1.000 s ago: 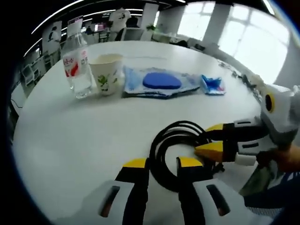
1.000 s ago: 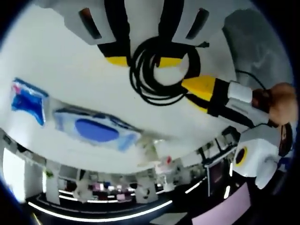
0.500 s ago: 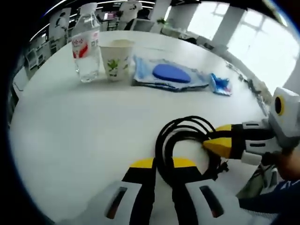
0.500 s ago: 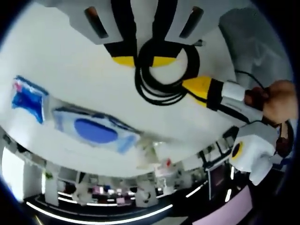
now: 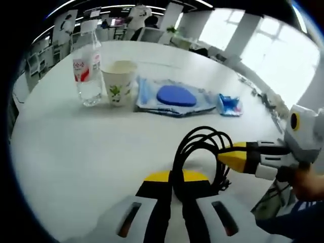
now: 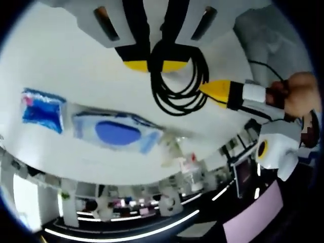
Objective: Arrange the tabletop items into an orderly group along one side of the table until the central work area is clear of visible clutter.
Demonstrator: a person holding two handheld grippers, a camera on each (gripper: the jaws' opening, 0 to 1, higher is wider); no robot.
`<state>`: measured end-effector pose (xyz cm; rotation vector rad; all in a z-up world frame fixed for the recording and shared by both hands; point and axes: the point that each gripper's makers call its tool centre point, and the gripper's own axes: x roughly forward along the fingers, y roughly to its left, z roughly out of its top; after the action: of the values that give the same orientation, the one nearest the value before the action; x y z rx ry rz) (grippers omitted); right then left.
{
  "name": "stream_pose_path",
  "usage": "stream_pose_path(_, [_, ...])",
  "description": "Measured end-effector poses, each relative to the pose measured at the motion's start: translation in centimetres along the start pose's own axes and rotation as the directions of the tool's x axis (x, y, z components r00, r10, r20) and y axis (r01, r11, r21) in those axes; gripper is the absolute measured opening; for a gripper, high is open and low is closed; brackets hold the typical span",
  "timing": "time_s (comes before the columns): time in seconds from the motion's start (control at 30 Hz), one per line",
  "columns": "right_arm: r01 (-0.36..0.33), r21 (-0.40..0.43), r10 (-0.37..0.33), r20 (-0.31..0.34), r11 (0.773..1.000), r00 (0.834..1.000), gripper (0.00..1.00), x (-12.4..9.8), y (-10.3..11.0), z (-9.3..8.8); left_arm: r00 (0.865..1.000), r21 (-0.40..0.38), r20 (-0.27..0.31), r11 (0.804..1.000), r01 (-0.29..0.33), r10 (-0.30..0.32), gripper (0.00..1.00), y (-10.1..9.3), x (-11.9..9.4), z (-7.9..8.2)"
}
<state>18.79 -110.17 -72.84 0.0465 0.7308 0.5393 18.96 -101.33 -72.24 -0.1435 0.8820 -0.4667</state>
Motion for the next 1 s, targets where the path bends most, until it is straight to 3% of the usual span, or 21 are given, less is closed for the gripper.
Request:
stream_pose_path(0.4, [0.044, 0.082, -0.051, 0.082, 0.996, 0.995, 0.03, -2.7, -2.2, 2.6, 0.997, 0.008, 0.042, 0.998, 0.062, -0.062, 0.05, -2.7, 0.1, 3.1])
stream_pose_path(1.0, [0.094, 0.143, -0.11, 0.109, 0.985, 0.988, 0.03, -5.7, -6.8, 2.8, 0.992, 0.027, 0.033, 0.992, 0.12, -0.121, 0.05, -7.7, 2.5, 4.3])
